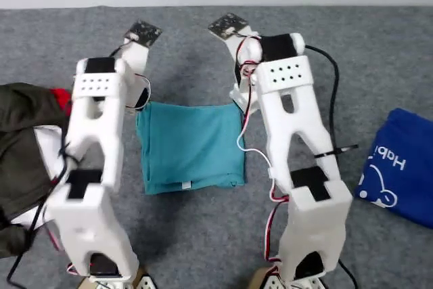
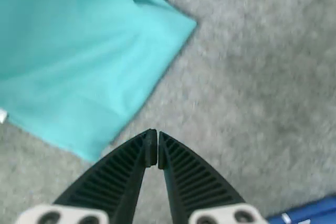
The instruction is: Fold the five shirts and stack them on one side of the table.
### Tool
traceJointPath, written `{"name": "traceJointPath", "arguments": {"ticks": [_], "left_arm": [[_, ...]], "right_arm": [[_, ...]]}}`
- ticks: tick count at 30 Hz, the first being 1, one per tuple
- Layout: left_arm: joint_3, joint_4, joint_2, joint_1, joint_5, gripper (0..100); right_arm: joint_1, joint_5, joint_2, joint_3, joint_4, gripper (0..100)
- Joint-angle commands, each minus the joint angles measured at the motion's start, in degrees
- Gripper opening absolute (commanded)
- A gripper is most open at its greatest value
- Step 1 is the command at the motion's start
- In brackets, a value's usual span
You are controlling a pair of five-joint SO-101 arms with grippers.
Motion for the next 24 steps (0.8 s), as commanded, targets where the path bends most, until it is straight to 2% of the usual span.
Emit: {"name": "traceJointPath", "arguments": {"ticks": [1,8,12,17,24], "left_arm": [[-11.82,6.24,9.14,-0.44,0.18,5],[-34.86,20.22,24.62,-4.31,0.44,4],[-42.95,20.66,23.65,-6.95,1.32,4],[-38.9,20.66,13.8,-4.92,1.23,4],[-24.57,18.11,6.68,5.01,1.32,4]], "right_arm": [[2.33,-0.62,-6.29,3.16,2.24,1.0],[4.79,-0.62,-10.77,8.26,2.24,1.0],[4.62,-0.62,-13.14,10.37,2.24,1.0],[4.44,-0.62,-14.64,11.43,2.24,1.0],[4.44,-0.62,-14.64,11.6,2.24,1.0]]}}
